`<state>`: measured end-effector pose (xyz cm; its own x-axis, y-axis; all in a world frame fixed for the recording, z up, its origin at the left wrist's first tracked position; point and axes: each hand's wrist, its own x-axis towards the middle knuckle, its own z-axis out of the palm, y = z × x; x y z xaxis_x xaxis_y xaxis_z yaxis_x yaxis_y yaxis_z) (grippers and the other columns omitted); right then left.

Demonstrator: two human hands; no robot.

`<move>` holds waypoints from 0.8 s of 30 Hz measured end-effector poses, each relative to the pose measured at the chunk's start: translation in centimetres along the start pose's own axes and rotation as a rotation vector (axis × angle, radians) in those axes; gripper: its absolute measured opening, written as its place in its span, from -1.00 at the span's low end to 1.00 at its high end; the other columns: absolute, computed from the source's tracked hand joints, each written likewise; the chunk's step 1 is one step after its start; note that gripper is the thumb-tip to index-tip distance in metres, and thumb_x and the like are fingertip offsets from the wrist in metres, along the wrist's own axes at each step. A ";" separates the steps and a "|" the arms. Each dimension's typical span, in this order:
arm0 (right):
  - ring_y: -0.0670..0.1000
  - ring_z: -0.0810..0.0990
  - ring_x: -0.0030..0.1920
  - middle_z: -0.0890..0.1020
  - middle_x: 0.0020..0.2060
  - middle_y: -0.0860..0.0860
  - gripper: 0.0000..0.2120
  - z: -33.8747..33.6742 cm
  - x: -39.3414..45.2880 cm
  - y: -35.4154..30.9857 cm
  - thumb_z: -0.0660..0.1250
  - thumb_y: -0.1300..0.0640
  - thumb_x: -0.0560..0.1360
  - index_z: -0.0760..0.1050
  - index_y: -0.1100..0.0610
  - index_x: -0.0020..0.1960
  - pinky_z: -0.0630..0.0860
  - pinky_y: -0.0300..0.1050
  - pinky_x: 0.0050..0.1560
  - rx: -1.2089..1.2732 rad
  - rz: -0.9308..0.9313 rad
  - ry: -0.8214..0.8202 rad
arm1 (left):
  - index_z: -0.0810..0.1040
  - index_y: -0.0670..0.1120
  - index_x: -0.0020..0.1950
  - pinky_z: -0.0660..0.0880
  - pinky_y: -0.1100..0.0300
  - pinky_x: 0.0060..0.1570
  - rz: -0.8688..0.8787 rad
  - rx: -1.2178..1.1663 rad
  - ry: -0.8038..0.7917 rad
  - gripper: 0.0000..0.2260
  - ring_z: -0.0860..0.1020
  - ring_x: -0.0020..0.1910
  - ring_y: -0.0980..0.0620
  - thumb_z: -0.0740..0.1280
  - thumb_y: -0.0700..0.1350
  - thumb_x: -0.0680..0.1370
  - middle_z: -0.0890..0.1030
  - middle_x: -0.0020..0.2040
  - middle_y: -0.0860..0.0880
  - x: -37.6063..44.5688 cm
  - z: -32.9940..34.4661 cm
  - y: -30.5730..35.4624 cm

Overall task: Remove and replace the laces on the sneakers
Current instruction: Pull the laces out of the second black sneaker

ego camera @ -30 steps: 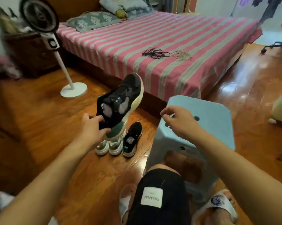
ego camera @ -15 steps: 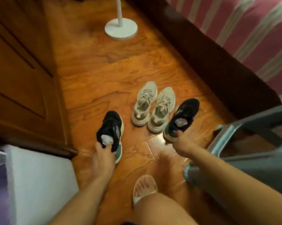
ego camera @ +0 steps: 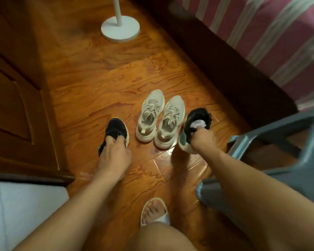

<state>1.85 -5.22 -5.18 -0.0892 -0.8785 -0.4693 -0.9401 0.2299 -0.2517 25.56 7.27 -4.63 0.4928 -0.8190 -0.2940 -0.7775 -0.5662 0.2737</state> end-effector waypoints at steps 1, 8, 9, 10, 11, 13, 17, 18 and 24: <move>0.27 0.54 0.24 0.57 0.23 0.25 -0.65 -2.6 -1.3 -0.3 0.20 0.07 0.64 0.40 0.18 0.38 0.48 0.02 0.12 0.012 -0.010 0.037 | 0.48 -0.04 0.30 0.53 -0.07 0.06 0.057 -0.033 -0.008 -0.75 0.54 0.09 -0.25 0.22 -0.03 0.65 0.41 0.24 -0.15 -0.3 -1.5 2.3; 0.25 0.60 0.10 0.65 0.10 0.15 -0.73 -24.3 -17.9 1.9 0.26 -0.01 0.61 0.52 0.01 0.28 0.44 -0.03 -0.11 0.118 -0.319 0.493 | 0.56 -0.02 0.27 0.54 0.01 0.16 0.594 -0.620 0.060 -0.77 0.57 0.11 -0.11 0.31 -0.08 0.62 0.54 0.19 -0.11 -9.8 -15.0 21.9; 0.24 0.60 0.09 0.66 0.10 0.14 -0.74 -26.7 -20.6 3.7 0.28 -0.02 0.60 0.54 0.01 0.25 0.49 0.00 -0.07 0.101 -0.351 0.537 | 0.54 -0.02 0.32 0.53 0.06 0.15 0.688 -0.686 0.041 -0.73 0.56 0.12 -0.05 0.32 -0.10 0.62 0.54 0.20 -0.10 -12.8 -16.8 24.1; 0.23 0.60 0.07 0.66 0.08 0.13 -0.75 -28.7 -23.2 5.8 0.29 -0.04 0.59 0.56 0.03 0.21 0.54 0.03 -0.03 0.076 -0.362 0.562 | 0.51 0.01 0.38 0.52 0.14 0.16 0.782 -0.739 -0.005 -0.66 0.56 0.13 0.00 0.34 -0.12 0.60 0.52 0.23 -0.09 -15.9 -18.2 25.9; 0.22 0.61 0.05 0.67 0.05 0.13 -0.73 -30.1 -25.3 8.1 0.31 -0.07 0.58 0.57 0.05 0.18 0.56 0.06 0.00 0.048 -0.365 0.572 | 0.47 0.03 0.43 0.48 0.19 0.22 0.887 -0.761 -0.066 -0.56 0.53 0.17 0.05 0.37 -0.12 0.54 0.48 0.26 -0.07 -18.9 -19.1 27.3; 0.22 0.62 0.06 0.69 0.04 0.12 -0.71 -31.5 -28.5 13.0 0.33 -0.06 0.56 0.57 0.02 0.22 0.57 0.10 0.02 -0.013 -0.341 0.563 | 0.37 0.12 0.51 0.31 0.21 0.44 1.086 -0.634 -0.188 -0.35 0.40 0.33 0.07 0.38 -0.01 0.41 0.37 0.33 -0.03 -23.7 -19.0 29.6; 0.20 0.62 0.06 0.69 0.06 0.13 -0.69 -29.2 -31.3 21.1 0.33 0.01 0.55 0.56 0.01 0.28 0.54 0.02 0.02 -0.040 -0.269 0.500 | 0.42 0.16 0.38 0.31 0.06 0.48 1.159 -0.312 -0.323 -0.25 0.32 0.44 -0.06 0.37 0.30 0.20 0.28 0.39 -0.07 -28.6 -13.4 33.6; 0.19 0.63 0.04 0.69 0.05 0.13 -0.69 -28.2 -31.5 22.4 0.33 0.01 0.55 0.55 0.01 0.28 0.54 0.01 0.00 -0.017 -0.260 0.444 | 0.46 0.14 0.26 0.36 0.07 0.44 1.151 -0.276 -0.358 -0.32 0.35 0.42 -0.04 0.39 0.32 0.17 0.31 0.37 -0.07 -28.8 -11.8 34.2; 0.01 0.61 -0.43 0.67 -0.32 0.10 -0.85 -30.8 -30.5 27.7 0.31 0.18 0.61 0.58 0.25 -0.04 0.52 -0.13 -0.37 0.689 -0.240 0.376 | 0.50 0.08 -0.10 0.38 0.43 -0.02 1.248 -0.207 -0.454 -0.64 0.49 0.07 0.25 0.66 -0.06 0.32 0.49 0.08 0.22 -25.5 -11.7 34.9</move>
<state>-31.61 15.06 28.22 -0.1306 -0.9900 -0.0527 -0.5455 0.1162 -0.8300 -9.57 7.25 23.11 -0.7005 -0.7136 -0.0125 -0.5155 0.4938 0.7003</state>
